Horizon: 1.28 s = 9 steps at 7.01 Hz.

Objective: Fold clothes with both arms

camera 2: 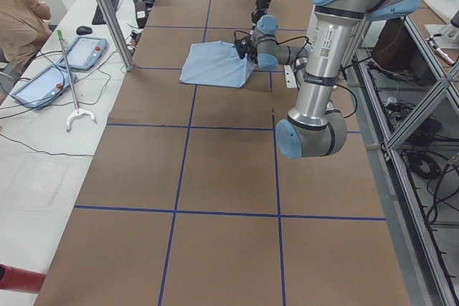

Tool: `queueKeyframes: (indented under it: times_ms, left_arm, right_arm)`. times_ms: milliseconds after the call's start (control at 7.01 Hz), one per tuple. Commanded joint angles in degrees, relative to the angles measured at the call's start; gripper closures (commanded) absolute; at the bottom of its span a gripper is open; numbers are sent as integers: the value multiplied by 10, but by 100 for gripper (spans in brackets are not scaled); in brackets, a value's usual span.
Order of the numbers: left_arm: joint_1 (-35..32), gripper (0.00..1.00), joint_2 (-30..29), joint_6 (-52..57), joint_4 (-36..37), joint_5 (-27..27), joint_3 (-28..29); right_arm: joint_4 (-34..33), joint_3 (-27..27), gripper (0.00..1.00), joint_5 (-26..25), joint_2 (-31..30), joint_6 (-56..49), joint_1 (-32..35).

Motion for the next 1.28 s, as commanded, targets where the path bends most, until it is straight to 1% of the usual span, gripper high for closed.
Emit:
queueKeyframes:
  times_ms: [0,143,285,428,713,855,998,1140]
  left_arm:
    - [-54,100,-32,36,23,2,11]
    - [-65,100,-40,51,16,2,37]
    - [-79,100,-62,67,14,3,67]
    - [-86,100,-72,69,11,3,91]
    - [-111,100,-88,87,-65,5,168]
    - [-124,100,-92,94,-76,5,189]
    - [-130,100,-92,108,-76,5,193]
    - [-137,100,-113,110,-81,6,219]
  right_arm:
    - [-2,-58,100,62,54,-54,94]
    - [-3,-118,100,71,107,-55,122]
    - [-1,-156,100,105,134,-56,165]
    - [-1,-188,100,133,161,-57,191]
    - [1,-251,100,138,201,-60,206]
    - [3,-286,100,139,218,-71,215]
    - [3,-318,100,142,236,-92,227]
    - [4,-349,100,148,254,-101,235]
